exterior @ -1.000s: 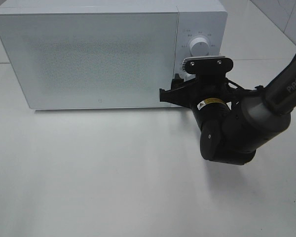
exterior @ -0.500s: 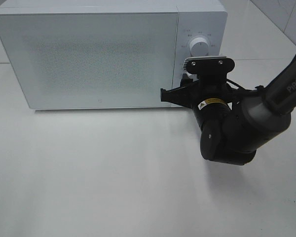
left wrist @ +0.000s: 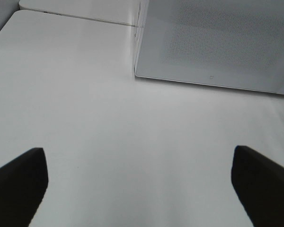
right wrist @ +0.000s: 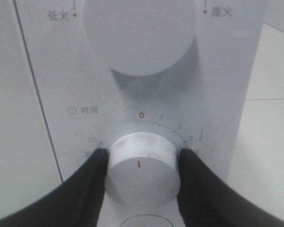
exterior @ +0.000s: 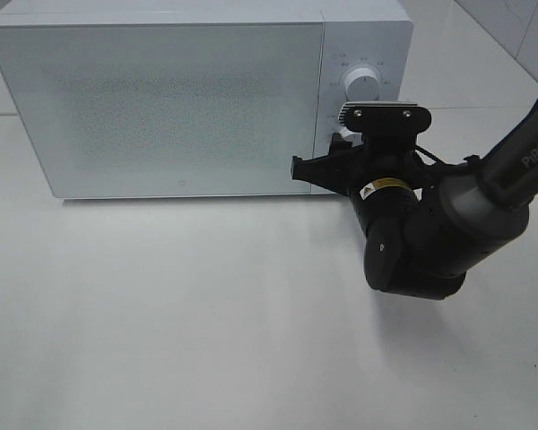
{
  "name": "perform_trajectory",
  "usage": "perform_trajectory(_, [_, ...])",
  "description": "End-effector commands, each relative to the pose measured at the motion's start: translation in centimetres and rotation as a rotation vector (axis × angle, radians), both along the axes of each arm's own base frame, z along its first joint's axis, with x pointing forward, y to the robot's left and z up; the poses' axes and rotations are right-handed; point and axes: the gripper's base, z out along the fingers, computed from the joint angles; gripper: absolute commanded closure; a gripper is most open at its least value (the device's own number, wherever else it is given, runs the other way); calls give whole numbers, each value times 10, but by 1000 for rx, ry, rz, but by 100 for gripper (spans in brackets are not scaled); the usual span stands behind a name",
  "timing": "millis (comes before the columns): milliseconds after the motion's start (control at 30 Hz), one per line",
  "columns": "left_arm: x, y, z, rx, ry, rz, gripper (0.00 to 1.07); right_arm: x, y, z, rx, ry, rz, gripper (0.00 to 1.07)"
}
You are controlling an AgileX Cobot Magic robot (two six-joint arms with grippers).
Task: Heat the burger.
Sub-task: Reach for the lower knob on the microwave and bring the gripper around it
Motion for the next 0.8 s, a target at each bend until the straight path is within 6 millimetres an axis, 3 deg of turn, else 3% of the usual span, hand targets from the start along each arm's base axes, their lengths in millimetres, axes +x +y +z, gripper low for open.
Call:
perform_trajectory(33, [-2, 0, -2, 3, -13, 3, 9, 3, 1, 24, 238, -227, 22, 107])
perform_trajectory(100, [-2, 0, -2, 3, -13, 3, 9, 3, 1, 24, 290, -224, 29, 107])
perform_trajectory(133, [-2, 0, -2, 3, -13, 3, 9, 3, 2, 23, 427, -210, 48, 107])
perform_trajectory(233, [-2, 0, -2, 3, -13, 3, 9, 3, 3, 23, 499, -200, 57, 107])
perform_trajectory(300, [-2, 0, -2, 3, -13, 3, 9, 3, 5, 23, 745, -168, 90, 107])
perform_trajectory(333, [-2, 0, -2, 3, -13, 3, 9, 3, 5, 23, 745, -168, 90, 107])
perform_trajectory(400, [-2, 0, -2, 3, -13, 3, 9, 2, 8, 24, 944, -143, 128, 107])
perform_trajectory(800, [-2, 0, -2, 3, -13, 3, 9, 1, 12, 26, 1498, -35, 192, 107])
